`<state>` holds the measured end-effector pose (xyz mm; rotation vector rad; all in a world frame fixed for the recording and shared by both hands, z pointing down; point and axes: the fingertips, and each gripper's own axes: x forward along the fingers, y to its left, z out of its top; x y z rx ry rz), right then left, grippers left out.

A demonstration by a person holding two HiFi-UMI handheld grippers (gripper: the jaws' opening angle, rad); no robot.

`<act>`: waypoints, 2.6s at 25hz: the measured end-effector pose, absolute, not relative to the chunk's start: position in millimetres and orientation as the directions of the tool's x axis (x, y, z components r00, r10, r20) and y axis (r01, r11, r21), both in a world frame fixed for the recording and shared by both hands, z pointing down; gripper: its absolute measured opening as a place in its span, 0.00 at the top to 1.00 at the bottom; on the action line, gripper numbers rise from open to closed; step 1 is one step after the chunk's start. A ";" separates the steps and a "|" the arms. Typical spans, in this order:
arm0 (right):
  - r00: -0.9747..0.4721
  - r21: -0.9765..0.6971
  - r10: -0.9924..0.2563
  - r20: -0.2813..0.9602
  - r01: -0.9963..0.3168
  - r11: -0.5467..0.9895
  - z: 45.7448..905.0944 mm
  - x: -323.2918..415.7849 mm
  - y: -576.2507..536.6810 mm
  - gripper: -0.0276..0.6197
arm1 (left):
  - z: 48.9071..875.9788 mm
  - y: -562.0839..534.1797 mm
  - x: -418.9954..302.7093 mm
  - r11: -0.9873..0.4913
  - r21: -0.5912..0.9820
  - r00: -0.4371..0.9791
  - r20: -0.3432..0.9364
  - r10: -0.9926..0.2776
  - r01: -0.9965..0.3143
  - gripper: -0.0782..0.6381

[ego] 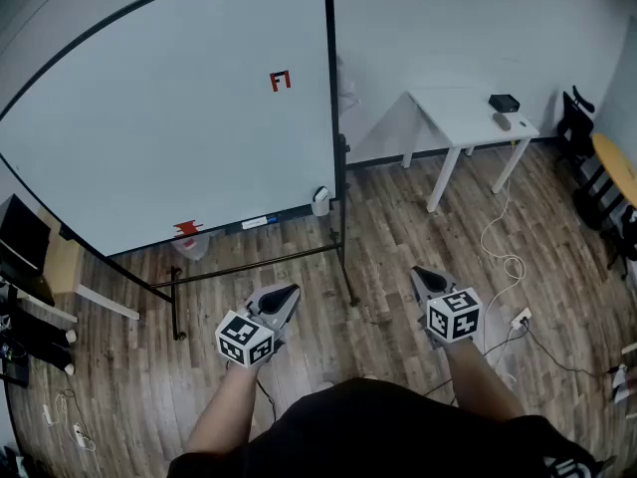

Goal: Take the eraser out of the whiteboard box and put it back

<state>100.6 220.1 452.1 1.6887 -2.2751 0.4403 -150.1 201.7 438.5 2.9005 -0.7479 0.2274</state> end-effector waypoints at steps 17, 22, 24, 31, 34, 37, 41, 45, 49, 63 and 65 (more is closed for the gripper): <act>-0.317 -0.131 -0.876 0.364 -0.948 0.289 460.4 150.9 213.8 0.97 | 429.6 189.2 -108.2 -0.806 0.074 0.804 0.164 -0.572 -0.588 0.86; -0.319 -0.128 -0.879 0.354 -0.948 0.292 457.2 170.4 214.2 0.97 | 423.7 188.5 -94.4 -0.790 0.064 0.788 0.153 -0.597 -0.610 0.86; -0.321 -0.137 -0.878 0.356 -0.947 0.291 459.5 175.5 212.2 0.97 | 423.2 186.4 -93.0 -0.784 0.064 0.783 0.153 -0.603 -0.617 0.86; -0.379 -0.184 -0.856 0.351 -0.924 0.334 470.2 169.2 193.2 0.97 | 429.7 168.2 -97.5 -0.764 0.139 0.777 0.132 -0.616 -0.630 0.86; -0.392 -0.186 -0.851 0.350 -0.919 0.347 471.1 164.1 183.9 0.97 | 433.5 159.3 -98.5 -0.768 0.125 0.778 0.145 -0.612 -0.628 0.86; -0.392 -0.182 -0.850 0.352 -0.919 0.349 470.8 162.0 172.5 0.97 | 436.4 148.1 -98.7 -0.772 0.118 0.780 0.155 -0.607 -0.624 0.86; -0.383 -0.175 -0.852 0.356 -0.923 0.342 472.4 159.3 158.7 0.97 | 439.4 133.4 -99.4 -0.778 0.122 0.786 0.160 -0.597 -0.616 0.86; -0.383 -0.182 -0.846 0.371 -0.923 0.338 479.1 155.8 143.2 0.97 | 447.5 116.1 -100.8 -0.781 0.133 0.790 0.172 -0.588 -0.610 0.86; -0.390 -0.190 -0.834 0.391 -0.920 0.341 485.8 152.1 130.7 0.97 | 455.9 98.8 -101.2 -0.785 0.143 0.796 0.187 -0.576 -0.603 0.86; -0.377 -0.200 -0.823 0.425 -0.926 0.321 500.3 145.6 72.3 0.97 | 477.6 30.9 -95.1 -0.808 0.187 0.827 0.205 -0.524 -0.559 0.86; -0.378 -0.200 -0.821 0.427 -0.925 0.322 500.2 142.9 63.1 0.97 | 479.6 21.8 -95.4 -0.811 0.189 0.830 0.208 -0.518 -0.553 0.86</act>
